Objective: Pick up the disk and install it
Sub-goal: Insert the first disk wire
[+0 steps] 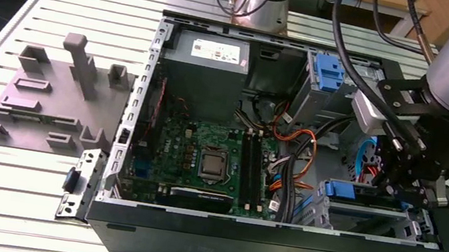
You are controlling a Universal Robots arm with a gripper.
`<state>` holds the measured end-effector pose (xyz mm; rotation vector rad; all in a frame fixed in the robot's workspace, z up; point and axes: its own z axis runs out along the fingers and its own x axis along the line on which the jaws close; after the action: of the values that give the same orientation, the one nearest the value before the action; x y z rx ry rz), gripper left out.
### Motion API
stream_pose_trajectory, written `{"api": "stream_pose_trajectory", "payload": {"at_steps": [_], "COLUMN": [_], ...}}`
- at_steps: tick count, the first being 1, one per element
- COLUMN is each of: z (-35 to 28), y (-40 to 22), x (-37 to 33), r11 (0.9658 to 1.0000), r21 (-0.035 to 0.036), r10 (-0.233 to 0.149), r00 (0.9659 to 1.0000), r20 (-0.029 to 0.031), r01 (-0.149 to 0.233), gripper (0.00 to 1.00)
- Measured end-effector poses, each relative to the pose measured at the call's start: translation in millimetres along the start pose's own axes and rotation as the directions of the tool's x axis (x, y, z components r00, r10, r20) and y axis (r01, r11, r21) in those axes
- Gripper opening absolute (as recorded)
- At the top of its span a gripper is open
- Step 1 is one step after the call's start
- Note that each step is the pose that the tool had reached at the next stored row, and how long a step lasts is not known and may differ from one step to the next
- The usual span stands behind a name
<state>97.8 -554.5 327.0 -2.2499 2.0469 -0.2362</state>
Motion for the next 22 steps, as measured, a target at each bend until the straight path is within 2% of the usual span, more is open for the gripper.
{"api": "stream_pose_trajectory", "payload": {"at_steps": [15, 22], "z": [-3.0, -1.9], "y": [-0.5, -0.3], "x": [0.1, 0.1], "r11": [0.9997, 0.9995], "r21": [-0.0014, -0.0017], "r10": [0.026, 0.033], "r00": [0.9996, 0.9994], "r20": [-0.0049, -0.0055], "r01": [-0.026, -0.033], "gripper": [0.18, 0.18]}}
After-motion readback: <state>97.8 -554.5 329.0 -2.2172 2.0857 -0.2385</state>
